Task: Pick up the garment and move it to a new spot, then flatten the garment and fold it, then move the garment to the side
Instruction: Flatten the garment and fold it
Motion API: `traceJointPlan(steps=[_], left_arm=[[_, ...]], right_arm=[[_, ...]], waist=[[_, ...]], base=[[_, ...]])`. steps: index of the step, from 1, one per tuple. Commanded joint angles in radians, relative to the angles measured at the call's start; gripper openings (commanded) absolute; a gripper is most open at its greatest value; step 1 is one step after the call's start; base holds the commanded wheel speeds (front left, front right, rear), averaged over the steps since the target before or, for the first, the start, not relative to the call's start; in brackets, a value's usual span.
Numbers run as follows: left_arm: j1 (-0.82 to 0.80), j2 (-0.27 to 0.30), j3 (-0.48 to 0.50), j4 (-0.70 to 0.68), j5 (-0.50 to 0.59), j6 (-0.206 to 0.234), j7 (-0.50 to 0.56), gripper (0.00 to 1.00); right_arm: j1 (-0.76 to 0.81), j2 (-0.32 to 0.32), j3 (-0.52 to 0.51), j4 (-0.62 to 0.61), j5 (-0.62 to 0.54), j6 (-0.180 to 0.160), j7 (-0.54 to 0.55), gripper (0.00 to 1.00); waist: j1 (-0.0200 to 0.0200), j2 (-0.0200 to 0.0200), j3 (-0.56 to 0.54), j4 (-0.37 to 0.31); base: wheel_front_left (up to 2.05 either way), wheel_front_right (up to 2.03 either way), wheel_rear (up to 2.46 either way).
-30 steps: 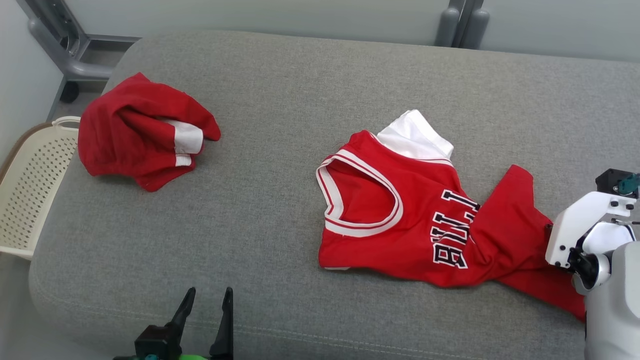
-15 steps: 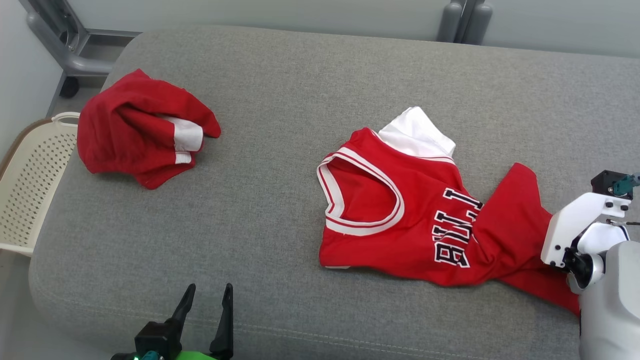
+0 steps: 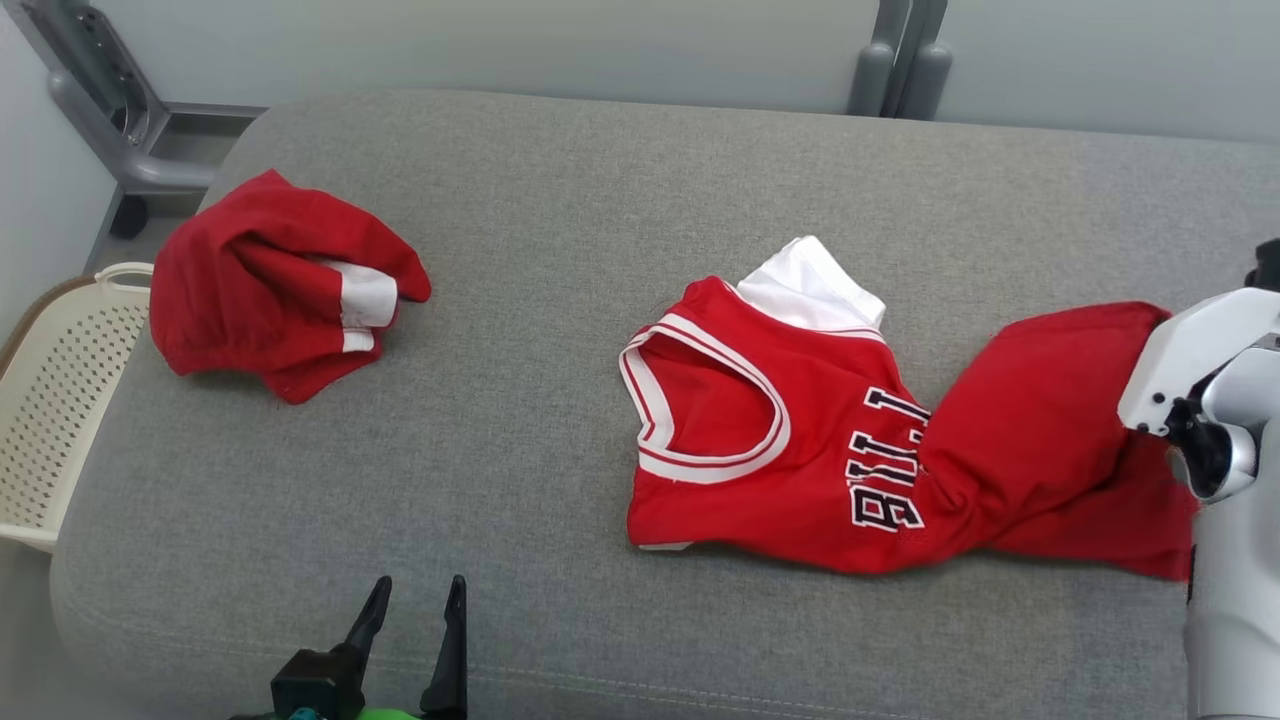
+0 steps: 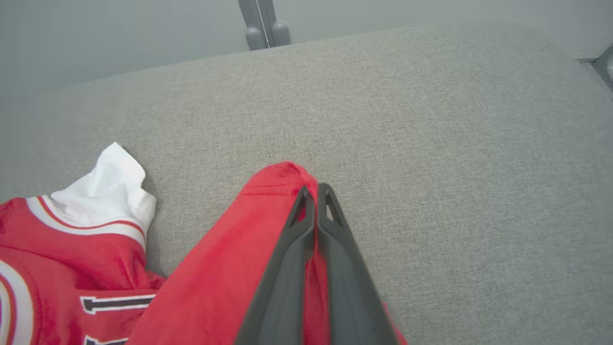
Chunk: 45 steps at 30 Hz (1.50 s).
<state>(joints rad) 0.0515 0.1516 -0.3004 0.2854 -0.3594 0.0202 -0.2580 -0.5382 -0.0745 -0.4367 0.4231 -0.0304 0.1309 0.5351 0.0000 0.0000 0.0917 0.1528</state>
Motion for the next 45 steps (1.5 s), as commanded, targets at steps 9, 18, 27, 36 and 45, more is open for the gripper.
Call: traceJointPlan(steps=[9,18,27,36,45], left_arm=[[0.036,0.014,-0.005,-0.009,-0.009,0.013,-0.006,1.00],[0.031,0.022,-0.010,-0.014,-0.013,0.014,-0.001,1.00],[0.028,0.026,-0.014,-0.017,-0.020,0.023,0.006,1.00],[0.058,0.026,0.007,-0.008,-0.052,0.041,0.013,1.00],[0.069,0.031,0.039,-0.021,-0.080,0.069,0.017,1.00]], right_arm=[[0.145,0.011,-0.203,-0.170,-0.003,0.000,0.050,0.00],[0.236,0.022,-0.319,-0.090,0.012,0.000,0.055,1.00],[0.286,0.022,-0.303,-0.003,0.064,0.000,-0.080,1.00],[0.400,0.023,-0.153,-0.070,0.201,0.000,-0.298,1.00],[0.541,0.023,0.091,-0.228,0.285,0.000,-0.555,1.00]], waist=[[0.0000,0.0000,-0.040,-0.013],[0.0000,0.0000,-0.048,-0.040],[0.0000,0.0000,-0.066,-0.050],[0.0000,0.0000,-0.112,-0.065],[0.0000,0.0000,-0.144,-0.085]], base=[[0.00,0.00,0.00],[0.00,0.00,0.00],[0.00,0.00,0.00],[0.00,0.00,0.00],[0.00,0.00,0.00]])
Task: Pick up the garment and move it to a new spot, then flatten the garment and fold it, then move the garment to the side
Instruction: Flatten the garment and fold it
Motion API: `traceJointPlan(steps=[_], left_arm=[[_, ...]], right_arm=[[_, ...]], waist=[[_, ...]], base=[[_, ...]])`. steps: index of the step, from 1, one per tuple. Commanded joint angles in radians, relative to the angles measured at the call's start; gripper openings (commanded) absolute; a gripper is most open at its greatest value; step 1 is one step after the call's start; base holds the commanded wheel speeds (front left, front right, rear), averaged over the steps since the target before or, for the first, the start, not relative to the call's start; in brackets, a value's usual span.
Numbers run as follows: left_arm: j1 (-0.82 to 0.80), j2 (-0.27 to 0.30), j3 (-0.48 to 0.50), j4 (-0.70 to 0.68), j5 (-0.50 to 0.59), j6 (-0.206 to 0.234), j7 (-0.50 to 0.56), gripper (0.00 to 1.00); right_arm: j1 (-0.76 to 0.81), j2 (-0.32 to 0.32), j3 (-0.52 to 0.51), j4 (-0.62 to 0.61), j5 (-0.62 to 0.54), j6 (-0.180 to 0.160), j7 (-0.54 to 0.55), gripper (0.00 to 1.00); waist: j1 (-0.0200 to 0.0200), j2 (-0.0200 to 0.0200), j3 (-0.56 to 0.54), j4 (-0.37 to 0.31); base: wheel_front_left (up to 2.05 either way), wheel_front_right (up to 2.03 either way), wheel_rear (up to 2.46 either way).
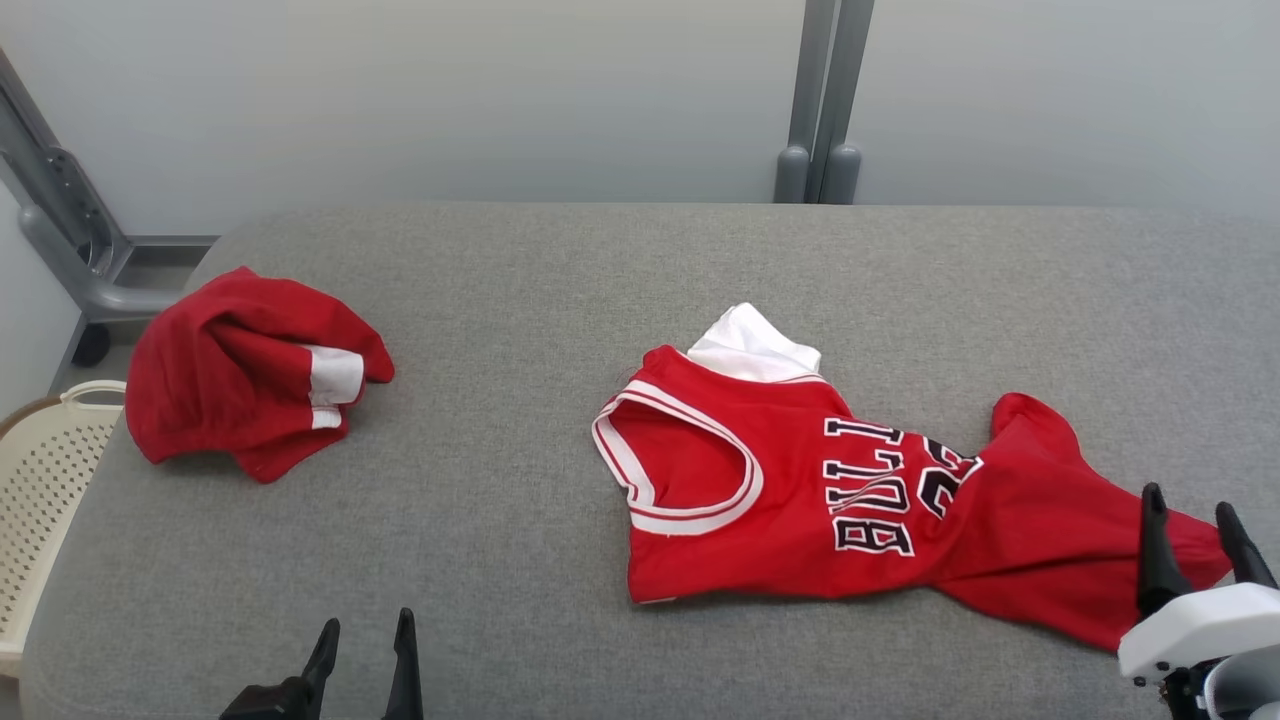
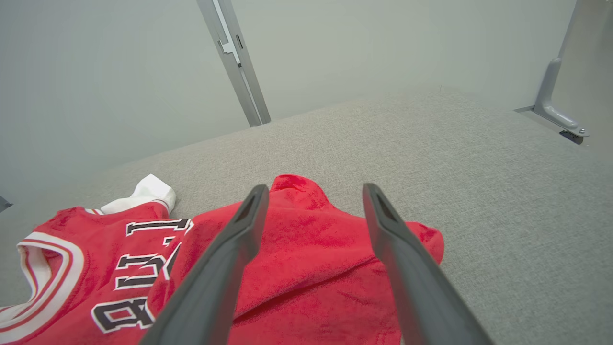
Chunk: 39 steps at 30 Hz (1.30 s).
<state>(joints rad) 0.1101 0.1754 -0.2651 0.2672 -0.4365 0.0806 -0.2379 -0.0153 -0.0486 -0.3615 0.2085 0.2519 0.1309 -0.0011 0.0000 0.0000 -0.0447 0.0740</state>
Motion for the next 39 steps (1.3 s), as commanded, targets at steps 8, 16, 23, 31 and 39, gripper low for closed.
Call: traceJointPlan(steps=[8,16,23,31,39], left_arm=[[0.024,0.017,0.034,-0.024,-0.009,0.006,-0.020,1.00],[0.049,0.022,0.047,-0.061,0.016,-0.040,-0.027,1.00],[0.086,0.007,0.075,-0.096,0.049,-0.071,-0.028,1.00],[0.088,-0.015,0.076,-0.074,0.065,-0.095,-0.027,1.00],[-0.070,-0.050,0.000,0.021,0.013,-0.164,0.094,1.00]], right_arm=[[0.102,-0.003,0.237,-0.087,-0.024,0.000,-0.161,1.00],[0.138,-0.003,0.364,-0.092,-0.053,0.000,-0.192,1.00],[0.143,-0.017,0.407,-0.084,-0.047,0.000,-0.191,1.00],[0.127,-0.016,0.418,-0.083,-0.032,0.000,-0.182,1.00],[0.117,-0.013,0.425,-0.088,-0.024,0.000,-0.164,1.00]], waist=[[0.0000,0.0000,-0.039,-0.015],[0.0000,0.0000,-0.055,-0.022],[0.0000,0.0000,-0.053,-0.025],[0.0000,0.0000,-0.052,-0.028],[0.0000,0.0000,-0.033,-0.049]], base=[[0.00,0.00,0.00],[0.00,0.00,0.00],[0.00,0.00,0.00],[0.00,0.00,0.00],[0.00,0.00,0.00]])
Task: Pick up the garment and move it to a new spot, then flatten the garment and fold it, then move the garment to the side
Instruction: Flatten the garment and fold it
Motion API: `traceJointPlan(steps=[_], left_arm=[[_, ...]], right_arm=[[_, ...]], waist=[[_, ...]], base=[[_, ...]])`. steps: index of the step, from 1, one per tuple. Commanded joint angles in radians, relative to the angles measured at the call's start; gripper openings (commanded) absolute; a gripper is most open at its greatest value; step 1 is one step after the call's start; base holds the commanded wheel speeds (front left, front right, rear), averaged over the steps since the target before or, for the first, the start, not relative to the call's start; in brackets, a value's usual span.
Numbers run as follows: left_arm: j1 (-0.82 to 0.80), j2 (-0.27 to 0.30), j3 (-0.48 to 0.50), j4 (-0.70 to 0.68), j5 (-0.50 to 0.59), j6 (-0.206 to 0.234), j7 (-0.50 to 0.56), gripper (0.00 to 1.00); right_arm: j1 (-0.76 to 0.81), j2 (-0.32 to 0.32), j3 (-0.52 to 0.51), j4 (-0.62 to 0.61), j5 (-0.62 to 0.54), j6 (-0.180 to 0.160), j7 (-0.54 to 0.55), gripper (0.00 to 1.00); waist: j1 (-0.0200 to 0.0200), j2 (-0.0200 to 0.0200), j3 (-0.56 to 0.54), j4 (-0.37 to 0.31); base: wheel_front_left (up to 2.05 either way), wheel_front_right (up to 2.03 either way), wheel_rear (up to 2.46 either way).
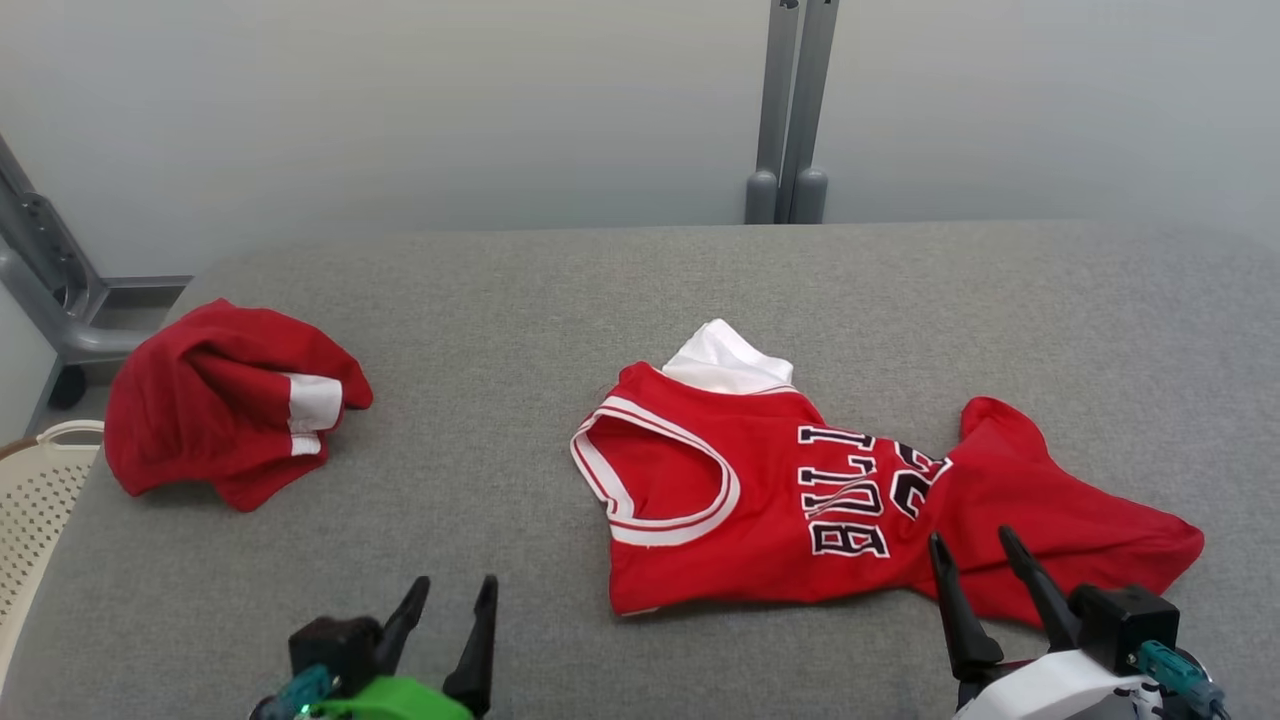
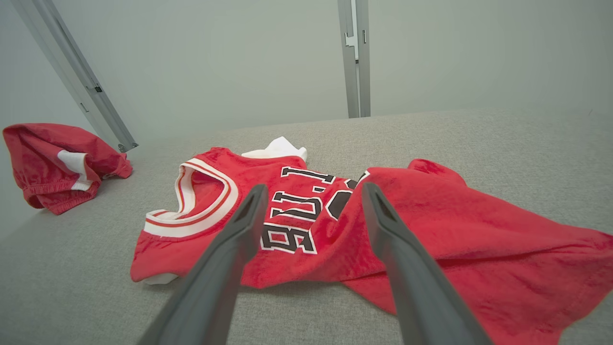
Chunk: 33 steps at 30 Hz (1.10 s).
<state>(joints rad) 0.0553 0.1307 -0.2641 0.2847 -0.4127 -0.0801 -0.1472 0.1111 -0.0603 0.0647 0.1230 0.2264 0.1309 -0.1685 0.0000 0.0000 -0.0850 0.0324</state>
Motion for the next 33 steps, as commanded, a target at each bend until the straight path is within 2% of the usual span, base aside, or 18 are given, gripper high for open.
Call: traceJointPlan(steps=[1,10,14,16,20,27,28,29,30,31,33], left_arm=[[-0.042,-0.010,-0.014,0.018,-0.017,-0.012,0.026,1.00],[-0.255,-0.041,-0.126,0.189,-0.124,-0.048,0.194,1.00],[-0.312,-0.041,-0.146,0.255,-0.133,-0.051,0.198,1.00],[-0.324,-0.043,-0.141,0.286,-0.138,-0.043,0.200,1.00],[-0.354,-0.041,-0.128,0.348,-0.137,0.000,0.211,1.00],[-0.385,-0.046,-0.125,0.396,-0.148,0.012,0.215,1.00],[-0.391,-0.047,-0.125,0.400,-0.148,0.014,0.212,0.95],[-0.397,-0.047,-0.122,0.405,-0.150,0.019,0.207,0.47],[-0.402,-0.045,-0.118,0.406,-0.149,0.022,0.198,0.18],[-0.405,-0.044,-0.112,0.406,-0.151,0.029,0.187,0.00],[-0.407,-0.042,-0.101,0.404,-0.157,0.038,0.167,0.00]], right_arm=[[-0.012,-0.001,0.003,-0.005,0.000,0.000,0.005,1.00],[-0.031,-0.022,0.026,-0.032,-0.005,0.000,0.021,1.00],[-0.039,-0.030,0.036,-0.038,-0.002,0.000,0.021,1.00],[-0.040,-0.029,0.044,-0.038,-0.003,0.000,0.020,1.00],[-0.050,-0.029,0.056,-0.036,-0.001,0.000,0.016,1.00],[-0.058,-0.031,0.061,-0.031,0.002,0.000,0.007,1.00],[-0.058,-0.031,0.060,-0.030,0.002,0.000,0.005,1.00],[-0.058,-0.031,0.060,-0.029,0.001,0.000,0.004,1.00],[-0.058,-0.031,0.060,-0.028,0.001,0.000,0.002,1.00],[-0.057,-0.031,0.059,-0.027,0.001,0.000,0.001,1.00],[-0.058,-0.030,0.056,-0.025,0.000,0.000,0.000,1.00]], waist=[[0.0000,0.0000,0.012,-0.015],[0.0000,0.0000,0.076,-0.127],[0.0000,0.0000,0.105,-0.185],[0.0000,0.0000,0.113,-0.204],[0.0000,0.0000,0.126,-0.234],[0.0000,0.0000,0.140,-0.253],[0.0000,0.0000,0.141,-0.255],[0.0000,0.0000,0.142,-0.256],[0.0000,0.0000,0.142,-0.257],[0.0000,0.0000,0.142,-0.257],[0.0000,0.0000,0.141,-0.256]], base=[[0.00,0.00,0.00],[0.00,0.00,0.00],[0.00,0.00,0.00],[0.00,0.00,0.00],[0.00,0.00,0.00],[0.00,0.00,0.00],[0.00,0.00,0.00],[0.00,0.00,0.00],[0.00,0.00,0.00],[0.00,0.00,0.00],[0.00,0.00,0.00]])
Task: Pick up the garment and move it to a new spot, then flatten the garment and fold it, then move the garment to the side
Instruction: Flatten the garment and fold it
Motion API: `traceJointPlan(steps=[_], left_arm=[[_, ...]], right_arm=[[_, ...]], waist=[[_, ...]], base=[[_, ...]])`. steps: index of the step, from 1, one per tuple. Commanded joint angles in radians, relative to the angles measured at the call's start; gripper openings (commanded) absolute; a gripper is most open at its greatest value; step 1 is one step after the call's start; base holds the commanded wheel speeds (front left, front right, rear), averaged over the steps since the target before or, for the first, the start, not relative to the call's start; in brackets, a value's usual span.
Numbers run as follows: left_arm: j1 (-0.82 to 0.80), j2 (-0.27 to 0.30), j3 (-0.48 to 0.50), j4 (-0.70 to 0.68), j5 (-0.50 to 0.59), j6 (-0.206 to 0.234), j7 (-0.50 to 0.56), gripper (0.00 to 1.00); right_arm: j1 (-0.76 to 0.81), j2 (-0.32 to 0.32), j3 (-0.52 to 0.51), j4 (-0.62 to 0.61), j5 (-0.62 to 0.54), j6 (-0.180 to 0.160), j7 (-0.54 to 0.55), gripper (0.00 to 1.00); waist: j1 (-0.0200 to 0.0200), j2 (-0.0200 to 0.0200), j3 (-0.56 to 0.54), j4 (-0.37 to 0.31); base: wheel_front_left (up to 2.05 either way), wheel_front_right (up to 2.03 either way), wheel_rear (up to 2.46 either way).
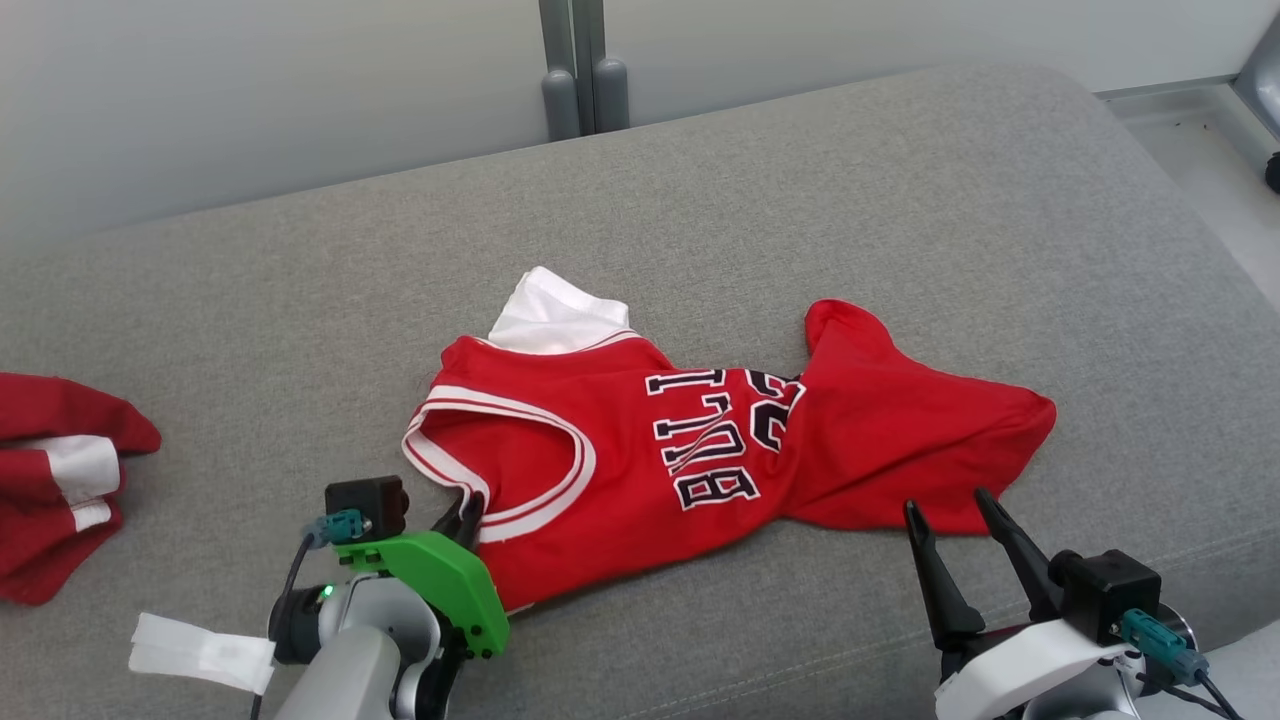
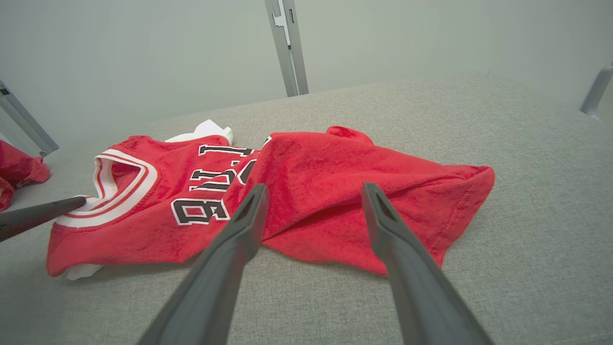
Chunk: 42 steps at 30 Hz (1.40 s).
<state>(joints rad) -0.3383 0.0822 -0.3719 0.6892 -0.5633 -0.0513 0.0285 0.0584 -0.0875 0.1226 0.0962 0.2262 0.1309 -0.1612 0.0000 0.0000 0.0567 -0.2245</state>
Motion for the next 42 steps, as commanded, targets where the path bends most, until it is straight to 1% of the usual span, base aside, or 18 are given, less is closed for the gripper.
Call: traceJointPlan(steps=[1,5,10,14,21,28,29,30,31,32,38,42], left_arm=[[-0.019,0.010,0.012,-0.005,-0.007,0.013,-0.020,0.00],[-0.047,0.027,0.034,-0.021,-0.008,0.027,-0.048,0.00],[-0.103,0.059,0.034,-0.029,0.012,0.030,-0.057,0.00],[-0.168,0.089,0.033,-0.009,0.036,0.029,-0.071,0.00],[-0.315,0.118,0.010,0.080,0.082,0.029,-0.083,0.00],[-0.461,0.144,-0.028,0.208,0.150,0.058,-0.091,0.00],[-0.479,0.145,-0.033,0.230,0.157,0.063,-0.088,0.21],[-0.479,0.145,-0.033,0.230,0.157,0.063,-0.088,0.21],[-0.496,0.146,-0.039,0.249,0.164,0.062,-0.092,0.86],[-0.516,0.144,-0.041,0.263,0.169,0.066,-0.101,1.00],[-0.557,0.109,-0.038,0.323,0.156,0.069,-0.172,1.00],[-0.525,0.075,-0.004,0.311,0.131,0.097,-0.268,1.00]], right_arm=[[-0.005,-0.002,-0.002,0.004,0.000,0.000,-0.009,1.00],[-0.005,0.001,-0.003,0.007,-0.005,0.000,-0.007,1.00],[-0.011,0.000,0.007,0.007,-0.004,0.000,-0.003,1.00],[-0.025,-0.003,0.017,0.000,-0.006,0.000,-0.004,1.00],[-0.052,-0.009,0.033,-0.012,-0.008,0.000,0.000,1.00],[-0.080,-0.012,0.054,-0.019,-0.010,0.000,-0.005,1.00],[-0.084,-0.012,0.055,-0.019,-0.011,0.000,-0.005,1.00],[-0.084,-0.012,0.055,-0.019,-0.011,0.000,-0.005,1.00],[-0.088,-0.012,0.055,-0.020,-0.013,0.000,-0.006,1.00],[-0.091,-0.012,0.055,-0.020,-0.013,0.000,-0.006,1.00],[-0.099,-0.013,0.036,-0.016,-0.020,0.000,-0.003,1.00],[-0.098,-0.012,0.002,-0.021,-0.014,0.000,-0.007,1.00]], waist=[[0.0000,0.0000,-0.002,0.002],[0.0000,0.0000,-0.005,0.010],[0.0000,0.0000,0.001,0.019],[0.0000,0.0000,0.023,0.014],[0.0000,0.0000,0.086,-0.013],[0.0000,0.0000,0.156,-0.043],[0.0000,0.0000,0.164,-0.043],[0.0000,0.0000,0.164,-0.043],[0.0000,0.0000,0.171,-0.043],[0.0000,0.0000,0.176,-0.041],[0.0000,0.0000,0.181,-0.005],[0.0000,0.0000,0.172,0.034]], base=[[0.00,0.00,0.00],[0.00,0.00,0.00],[0.00,0.00,0.00],[0.00,0.00,0.00],[0.00,0.00,0.00],[0.00,0.00,0.00],[0.00,0.00,0.00],[0.00,0.00,0.00],[0.00,0.00,0.00],[0.00,0.00,0.00],[0.00,0.00,0.00],[0.00,0.00,0.00]])
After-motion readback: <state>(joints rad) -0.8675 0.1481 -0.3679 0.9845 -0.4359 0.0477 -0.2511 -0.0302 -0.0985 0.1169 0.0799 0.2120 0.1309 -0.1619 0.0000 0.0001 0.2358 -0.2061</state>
